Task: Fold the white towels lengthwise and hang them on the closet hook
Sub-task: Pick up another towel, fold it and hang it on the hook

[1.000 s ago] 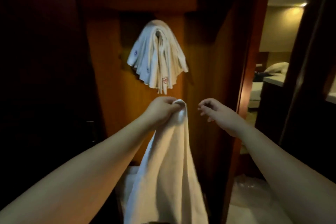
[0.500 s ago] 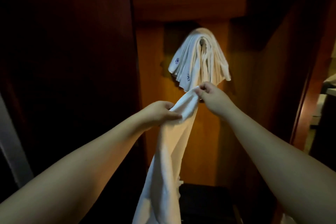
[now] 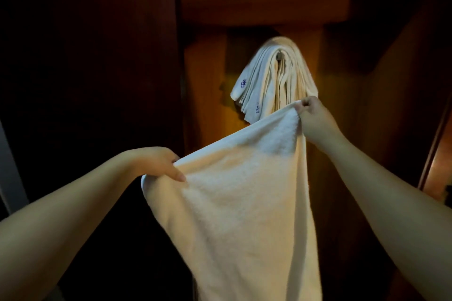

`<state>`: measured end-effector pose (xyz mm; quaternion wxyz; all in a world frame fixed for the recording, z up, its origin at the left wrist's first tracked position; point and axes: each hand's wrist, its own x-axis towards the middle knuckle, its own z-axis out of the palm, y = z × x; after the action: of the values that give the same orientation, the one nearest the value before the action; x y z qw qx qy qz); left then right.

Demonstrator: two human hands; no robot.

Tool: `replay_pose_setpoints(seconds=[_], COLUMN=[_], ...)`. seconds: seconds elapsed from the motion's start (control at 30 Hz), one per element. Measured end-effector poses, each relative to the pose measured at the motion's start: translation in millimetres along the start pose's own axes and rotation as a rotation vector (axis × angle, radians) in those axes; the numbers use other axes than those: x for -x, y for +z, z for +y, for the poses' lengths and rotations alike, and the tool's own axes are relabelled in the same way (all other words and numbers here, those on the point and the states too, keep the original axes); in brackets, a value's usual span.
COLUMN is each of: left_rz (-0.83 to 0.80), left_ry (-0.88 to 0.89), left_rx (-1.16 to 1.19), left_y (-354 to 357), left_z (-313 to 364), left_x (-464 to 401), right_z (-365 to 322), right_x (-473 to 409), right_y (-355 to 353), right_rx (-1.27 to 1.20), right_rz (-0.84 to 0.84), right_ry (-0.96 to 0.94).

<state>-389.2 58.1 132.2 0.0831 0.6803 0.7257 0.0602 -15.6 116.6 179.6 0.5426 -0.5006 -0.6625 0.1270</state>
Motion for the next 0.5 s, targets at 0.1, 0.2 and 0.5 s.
replay_pose_setpoints(seconds=[0.1,0.2,0.5], left_rz=[-0.016,-0.052,-0.066], left_ry=[-0.035,-0.055,0.097], left_rx=[0.029,0.103,0.946], left_y=[3,1,-11], left_z=[-3,-5,-22], left_x=[-13,-22,-47], right_z=[14,31,72], right_x=[-10,-16,-13], right_y=[-6,-16,-44], right_rx=[0.01,0.033,0.145], right_rz=[0.0,0.042,0.171], right_ry=[-0.006,0.003,0.098])
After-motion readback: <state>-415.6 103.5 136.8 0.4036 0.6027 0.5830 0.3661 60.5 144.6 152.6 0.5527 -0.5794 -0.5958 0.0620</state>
